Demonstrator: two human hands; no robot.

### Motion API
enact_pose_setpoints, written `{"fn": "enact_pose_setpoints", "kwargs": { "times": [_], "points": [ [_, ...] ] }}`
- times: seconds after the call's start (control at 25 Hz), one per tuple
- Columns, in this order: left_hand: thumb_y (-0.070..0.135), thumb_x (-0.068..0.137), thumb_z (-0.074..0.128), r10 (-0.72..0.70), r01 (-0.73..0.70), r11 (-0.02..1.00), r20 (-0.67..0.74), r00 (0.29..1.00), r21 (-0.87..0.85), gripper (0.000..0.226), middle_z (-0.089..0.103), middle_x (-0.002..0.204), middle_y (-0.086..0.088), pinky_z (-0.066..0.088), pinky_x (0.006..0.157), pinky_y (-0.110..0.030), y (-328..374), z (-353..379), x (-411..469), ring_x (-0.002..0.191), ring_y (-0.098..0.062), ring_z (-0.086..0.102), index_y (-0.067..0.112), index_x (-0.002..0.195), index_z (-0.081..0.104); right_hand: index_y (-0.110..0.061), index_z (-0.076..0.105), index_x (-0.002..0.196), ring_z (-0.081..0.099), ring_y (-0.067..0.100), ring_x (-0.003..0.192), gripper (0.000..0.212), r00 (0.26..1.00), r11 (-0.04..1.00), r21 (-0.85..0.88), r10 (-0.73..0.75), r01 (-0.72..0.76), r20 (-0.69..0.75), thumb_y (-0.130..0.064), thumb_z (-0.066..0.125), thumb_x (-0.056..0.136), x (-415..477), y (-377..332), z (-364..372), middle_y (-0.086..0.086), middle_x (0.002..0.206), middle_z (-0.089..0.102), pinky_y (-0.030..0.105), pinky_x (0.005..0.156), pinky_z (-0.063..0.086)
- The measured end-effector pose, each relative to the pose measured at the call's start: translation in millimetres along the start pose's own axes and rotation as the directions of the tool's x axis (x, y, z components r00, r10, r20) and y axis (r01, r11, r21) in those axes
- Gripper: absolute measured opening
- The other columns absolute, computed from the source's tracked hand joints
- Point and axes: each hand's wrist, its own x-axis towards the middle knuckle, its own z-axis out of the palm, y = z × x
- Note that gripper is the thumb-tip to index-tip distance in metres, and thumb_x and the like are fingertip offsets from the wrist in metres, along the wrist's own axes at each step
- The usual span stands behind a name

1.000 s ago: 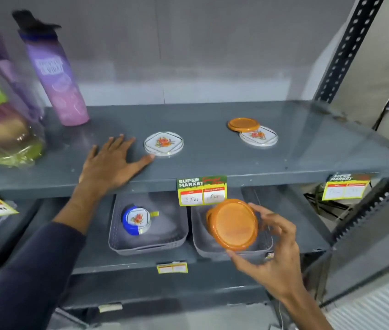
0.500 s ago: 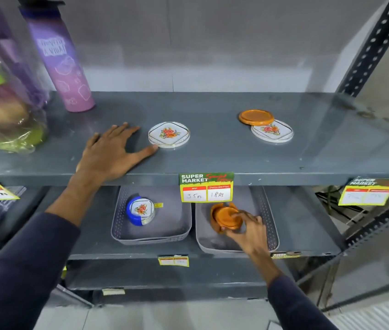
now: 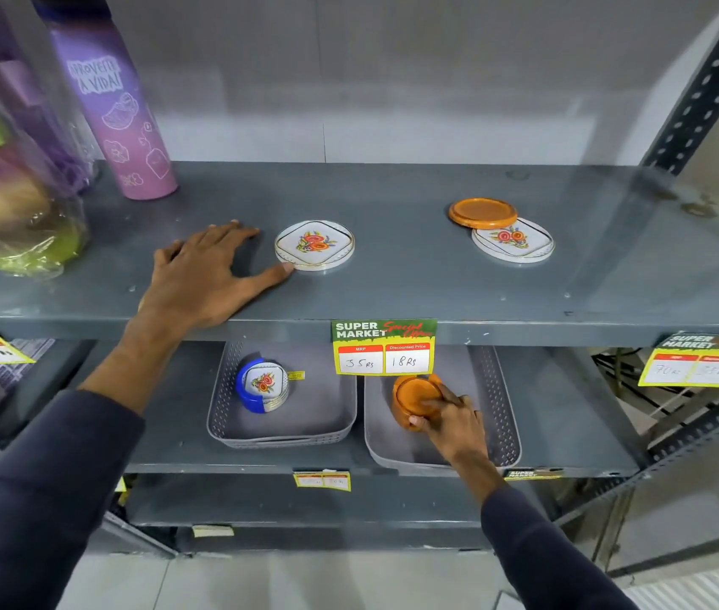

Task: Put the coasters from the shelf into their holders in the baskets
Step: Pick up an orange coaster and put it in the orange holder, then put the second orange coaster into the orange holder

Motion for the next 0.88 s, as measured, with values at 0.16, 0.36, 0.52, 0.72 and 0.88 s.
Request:
{"fn": "enact_pose_setpoints", "kwargs": {
  "times": [0.16,0.36,0.52,0.72,0.88],
  "points": [
    [0.094,0.073,0.032,-0.001,0.001,1.000,0.008,1.000,-0.001,0.091,0.035,0.161,0.009,0.018,0.117,-0.051,-0.7,-0.1,-0.3,0.149,-0.017,0.029,0.040,0.145,0.042,-0.039,0.047,0.147,0.043,0.029,0.132,0.064,0.998,1.000,-0.020,-0.017,0.018,0.059,-0.065,0.057,0.090,-3.0,-0.2,-4.3,-0.013,0.162,0.034,0.046,0.107,0.040],
    [0.092,0.075,0.034,-0.003,0.003,1.000,0.014,1.000,0.002,0.090,0.034,0.162,0.008,0.018,0.118,-0.051,0.2,-1.2,-0.9,0.149,-0.018,0.028,0.037,0.147,0.041,-0.037,0.050,0.145,0.046,0.026,0.138,0.074,0.977,0.988,0.091,-0.105,0.124,-0.185,-0.080,0.029,0.089,-24.8,-14.3,-37.6,-0.004,0.159,0.038,0.046,0.104,0.052],
    [0.093,0.074,0.027,0.010,-0.011,1.000,0.047,0.999,0.012,0.098,0.028,0.164,0.004,0.016,0.121,-0.051,-0.5,-0.4,-2.2,0.152,-0.020,0.023,0.034,0.151,0.036,-0.026,0.068,0.124,0.063,0.017,0.113,0.034,0.775,0.890,0.189,-0.239,0.416,-0.585,-0.044,0.063,0.096,-74.4,-32.7,-77.1,-0.013,0.130,0.060,0.043,0.090,0.058],
    [0.095,0.070,0.016,0.020,-0.023,0.999,0.077,0.997,0.035,0.107,0.022,0.167,0.002,0.013,0.123,-0.050,-0.4,0.8,-2.5,0.153,-0.020,0.018,0.032,0.156,0.029,-0.003,0.076,0.104,0.064,0.016,0.076,0.030,0.390,0.769,0.101,-0.202,0.631,-0.898,-0.031,0.068,0.096,-121.4,-70.1,-148.4,0.004,0.099,0.069,0.016,0.077,0.051],
    [0.094,0.073,0.015,0.023,-0.027,0.999,0.089,0.996,0.046,0.104,0.019,0.167,0.003,0.011,0.123,-0.049,-1.1,0.2,-2.0,0.154,-0.019,0.015,0.033,0.157,0.025,-0.004,0.072,0.112,0.057,0.015,0.072,0.028,0.351,0.764,0.111,-0.158,0.636,-0.923,-0.019,0.077,0.089,-109.0,-98.7,-207.5,0.006,0.097,0.066,0.016,0.070,0.047]
  ]
}}
